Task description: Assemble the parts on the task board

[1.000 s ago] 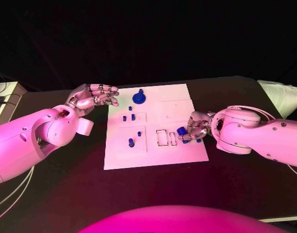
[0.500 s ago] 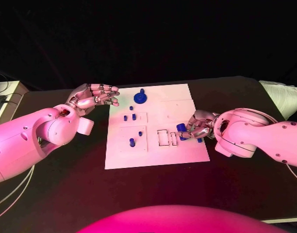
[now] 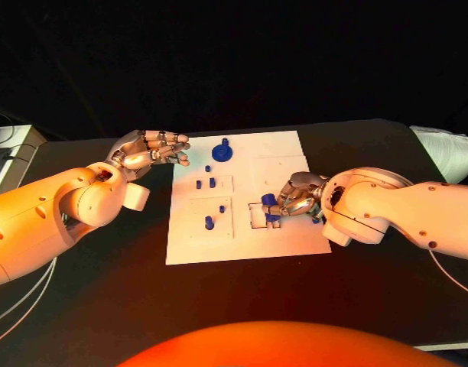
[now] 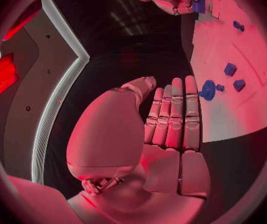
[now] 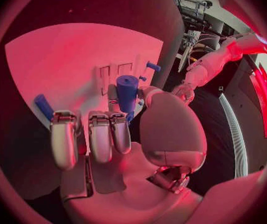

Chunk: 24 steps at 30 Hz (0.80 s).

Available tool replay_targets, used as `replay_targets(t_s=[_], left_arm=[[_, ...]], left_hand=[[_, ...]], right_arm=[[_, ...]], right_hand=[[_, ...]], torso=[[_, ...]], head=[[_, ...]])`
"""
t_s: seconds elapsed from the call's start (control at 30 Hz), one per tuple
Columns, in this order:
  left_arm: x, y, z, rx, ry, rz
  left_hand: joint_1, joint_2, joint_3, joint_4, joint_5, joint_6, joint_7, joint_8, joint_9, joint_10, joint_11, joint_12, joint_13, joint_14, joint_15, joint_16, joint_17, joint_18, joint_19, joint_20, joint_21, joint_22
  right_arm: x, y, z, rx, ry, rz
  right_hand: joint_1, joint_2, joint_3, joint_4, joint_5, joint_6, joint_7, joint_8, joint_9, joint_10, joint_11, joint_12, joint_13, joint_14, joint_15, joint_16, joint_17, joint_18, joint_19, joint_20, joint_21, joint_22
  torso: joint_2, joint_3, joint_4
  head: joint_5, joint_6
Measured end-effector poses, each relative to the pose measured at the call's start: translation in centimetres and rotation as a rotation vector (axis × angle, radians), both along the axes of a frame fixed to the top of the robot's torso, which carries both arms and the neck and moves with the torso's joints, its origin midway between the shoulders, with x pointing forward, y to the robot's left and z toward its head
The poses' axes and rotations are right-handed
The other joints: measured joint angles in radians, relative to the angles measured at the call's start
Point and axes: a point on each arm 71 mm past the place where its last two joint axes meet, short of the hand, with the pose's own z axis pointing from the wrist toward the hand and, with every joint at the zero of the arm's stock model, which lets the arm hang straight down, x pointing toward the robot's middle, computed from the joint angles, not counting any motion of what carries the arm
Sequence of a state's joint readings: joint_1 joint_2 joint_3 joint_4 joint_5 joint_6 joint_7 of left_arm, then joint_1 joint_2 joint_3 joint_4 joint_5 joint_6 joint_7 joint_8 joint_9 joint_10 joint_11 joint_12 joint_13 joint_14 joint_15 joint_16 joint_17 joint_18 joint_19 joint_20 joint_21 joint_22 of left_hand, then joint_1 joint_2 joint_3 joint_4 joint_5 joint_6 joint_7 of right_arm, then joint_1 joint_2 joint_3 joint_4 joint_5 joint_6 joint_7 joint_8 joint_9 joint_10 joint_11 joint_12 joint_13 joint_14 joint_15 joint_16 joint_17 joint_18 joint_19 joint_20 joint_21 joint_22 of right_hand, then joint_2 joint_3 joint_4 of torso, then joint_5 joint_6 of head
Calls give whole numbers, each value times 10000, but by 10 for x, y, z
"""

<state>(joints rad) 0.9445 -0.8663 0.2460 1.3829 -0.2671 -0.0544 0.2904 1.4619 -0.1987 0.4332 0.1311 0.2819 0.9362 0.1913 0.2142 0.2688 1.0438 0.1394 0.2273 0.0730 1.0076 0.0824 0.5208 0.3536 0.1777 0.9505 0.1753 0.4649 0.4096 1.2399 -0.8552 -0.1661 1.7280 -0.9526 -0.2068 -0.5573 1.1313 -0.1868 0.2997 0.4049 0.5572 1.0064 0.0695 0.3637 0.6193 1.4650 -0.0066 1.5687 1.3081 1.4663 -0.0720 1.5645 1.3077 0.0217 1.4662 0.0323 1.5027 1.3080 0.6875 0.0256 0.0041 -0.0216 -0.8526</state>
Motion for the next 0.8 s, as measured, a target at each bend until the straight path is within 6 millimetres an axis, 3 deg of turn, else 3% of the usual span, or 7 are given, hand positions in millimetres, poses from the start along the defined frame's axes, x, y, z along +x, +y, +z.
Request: replay_targets(t_s=[0.27,0.37,0.53,0.6,0.8], left_arm=[[0,0,0,0,12,-17],[0,0,0,0,15,-20],[0,0,0,-4,17,-35],[0,0,0,-2,19,-35],[0,0,0,-2,21,-43]], left_hand=[[0,0,0,0,0,0,0,0,0,0,0,0,0,0,0,0,-1,0,0,0,0,1],[0,0,0,0,0,0,0,0,1,0,0,0,0,0,0,0,-1,1,0,0,0,1],[0,0,0,0,0,0,0,0,1,0,0,0,-1,0,0,0,15,0,0,0,-43,-12],[0,0,0,0,0,0,0,0,1,0,0,0,-1,0,0,0,15,0,0,0,-43,-13],[0,0,0,0,0,0,0,0,1,0,0,0,-1,0,0,0,14,-1,0,0,-42,-12]], right_arm=[[0,11,-11,-92,258,220],[0,14,-12,-161,199,308],[3,17,-12,-313,4,431],[3,19,-12,-373,-80,483],[5,22,-13,-503,-251,590]], right_hand=[[-316,-135,319,-257,-472,1,0,2,60,-7,7,0,-1,0,0,0,0,1,0,0,0,-1],[-500,-138,609,-544,-937,12,-11,2,96,-7,8,0,-2,0,0,0,0,1,0,0,0,-1],[-659,-212,817,-752,-1270,14,-11,3,140,-7,8,0,-2,0,1,0,0,1,0,1,0,-2],[-776,-304,1058,-999,-1392,32,3,40,188,-7,8,0,-3,0,1,0,-1,0,0,0,0,-2],[-880,-305,1034,-1142,-1786,61,11,2,193,-7,10,0,-4,0,1,0,-1,1,0,1,0,-3]], torso=[[2,-2,5],[2,-3,0],[4,4,-2],[5,4,-3],[13,10,-1]], head=[[36,-37],[45,-41],[54,-44],[58,-45],[89,-62]])
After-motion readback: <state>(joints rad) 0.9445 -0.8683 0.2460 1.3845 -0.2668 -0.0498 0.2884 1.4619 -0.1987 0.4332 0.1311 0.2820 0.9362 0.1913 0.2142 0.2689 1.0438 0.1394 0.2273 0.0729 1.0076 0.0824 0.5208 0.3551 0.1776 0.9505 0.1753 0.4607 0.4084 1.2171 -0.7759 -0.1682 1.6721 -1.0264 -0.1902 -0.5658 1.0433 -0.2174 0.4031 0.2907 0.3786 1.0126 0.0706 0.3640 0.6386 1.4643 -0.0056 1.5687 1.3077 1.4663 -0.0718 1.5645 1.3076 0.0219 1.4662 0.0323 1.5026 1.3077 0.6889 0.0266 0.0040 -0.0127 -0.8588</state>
